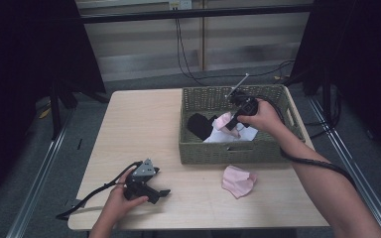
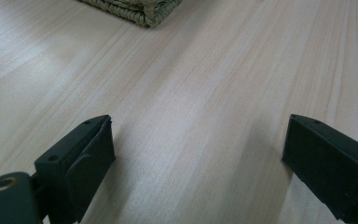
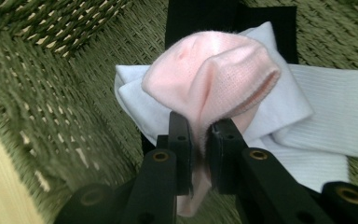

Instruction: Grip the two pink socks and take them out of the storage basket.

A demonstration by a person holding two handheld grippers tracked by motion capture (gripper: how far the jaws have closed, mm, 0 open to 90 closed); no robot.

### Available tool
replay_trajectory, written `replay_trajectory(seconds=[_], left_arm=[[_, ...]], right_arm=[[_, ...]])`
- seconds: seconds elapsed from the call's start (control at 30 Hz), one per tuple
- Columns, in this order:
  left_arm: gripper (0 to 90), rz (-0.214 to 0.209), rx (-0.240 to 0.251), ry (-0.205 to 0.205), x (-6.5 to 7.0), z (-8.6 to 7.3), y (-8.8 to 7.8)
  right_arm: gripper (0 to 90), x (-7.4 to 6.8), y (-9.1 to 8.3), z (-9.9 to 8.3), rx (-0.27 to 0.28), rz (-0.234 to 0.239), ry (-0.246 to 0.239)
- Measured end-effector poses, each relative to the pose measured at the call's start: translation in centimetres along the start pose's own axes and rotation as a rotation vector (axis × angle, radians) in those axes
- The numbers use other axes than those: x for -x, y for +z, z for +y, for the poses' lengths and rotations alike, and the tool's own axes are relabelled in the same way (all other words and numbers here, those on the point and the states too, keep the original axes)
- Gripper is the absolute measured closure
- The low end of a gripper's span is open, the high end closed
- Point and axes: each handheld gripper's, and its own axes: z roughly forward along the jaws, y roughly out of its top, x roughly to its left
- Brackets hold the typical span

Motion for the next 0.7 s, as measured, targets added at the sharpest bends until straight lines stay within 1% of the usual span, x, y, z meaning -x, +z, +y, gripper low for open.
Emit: replay_trajectory(seconds=[0.13,0.17,0.27,0.3,0.43,0.53,0.57,0.7], left_arm=[[8.2,0.001,-0.002,0.001,0.0,0.0,0.0],[8.2,0.002,-0.001,-0.002,0.0,0.0,0.0],[8.2,0.002,-0.004,0.002,0.0,0.0,0.0],[8.2,0.002,-0.004,0.001,0.0,0.0,0.0],[8.2,0.003,-0.003,0.001,0.0,0.0,0.0],[8.3,0.003,-0.003,0.001,0.0,0.0,0.0],[8.2,0.003,-0.003,0.0,0.0,0.0,0.0],[8.2,0.003,-0.004,0.001,0.0,0.0,0.0]], right_arm=[[80.9,0.0,-1.1,-0.3,-0.006,-0.003,-0.016],[80.9,-0.1,-1.4,-0.4,-0.001,-0.001,-0.005],[80.9,0.0,-2.3,-0.6,0.004,0.005,-0.023],[80.9,-0.1,-2.6,-0.7,0.002,0.002,-0.025],[80.9,-0.5,-3.8,-1.0,0.0,0.014,-0.04],[80.9,-0.7,-4.5,-1.2,0.002,0.013,-0.058],[80.9,-0.8,-4.7,-1.3,0.003,0.016,-0.052],[80.9,-1.2,-5.6,-1.5,0.01,0.026,-0.068]])
